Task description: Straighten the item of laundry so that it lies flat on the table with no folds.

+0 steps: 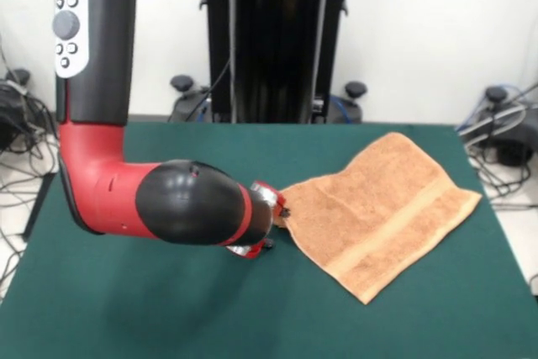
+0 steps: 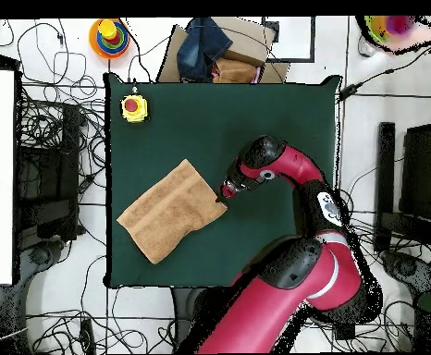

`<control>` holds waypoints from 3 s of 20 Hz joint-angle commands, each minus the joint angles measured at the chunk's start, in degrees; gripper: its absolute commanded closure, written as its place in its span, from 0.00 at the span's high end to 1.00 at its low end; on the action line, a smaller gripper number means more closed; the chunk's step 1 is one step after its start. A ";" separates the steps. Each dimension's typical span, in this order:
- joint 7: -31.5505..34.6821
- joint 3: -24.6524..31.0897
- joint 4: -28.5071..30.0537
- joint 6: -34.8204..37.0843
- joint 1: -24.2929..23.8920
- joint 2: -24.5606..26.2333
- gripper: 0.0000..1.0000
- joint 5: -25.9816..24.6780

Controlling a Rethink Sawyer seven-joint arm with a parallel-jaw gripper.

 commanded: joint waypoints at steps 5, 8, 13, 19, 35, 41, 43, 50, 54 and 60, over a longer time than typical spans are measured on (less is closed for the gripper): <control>-1.59 3.96 7.53 -5.76 0.71 4.88 1.00 2.21; -1.44 4.31 7.39 -6.44 1.04 5.66 1.00 2.84; -1.63 4.64 7.77 -7.49 1.18 6.77 1.00 3.89; 0.60 4.52 11.26 -10.18 1.07 5.46 1.00 4.90; 4.03 4.50 11.06 -18.77 3.86 7.00 1.00 7.22; 12.24 2.70 11.98 -25.24 6.86 4.66 1.00 6.67; 14.82 2.07 10.97 -26.37 8.18 4.65 1.00 7.07; 22.12 0.29 3.90 -29.44 12.03 8.11 1.00 10.93; 22.52 -0.23 1.33 -28.42 13.87 8.95 1.00 12.50; 19.99 0.18 2.29 -27.01 14.07 8.50 1.00 12.85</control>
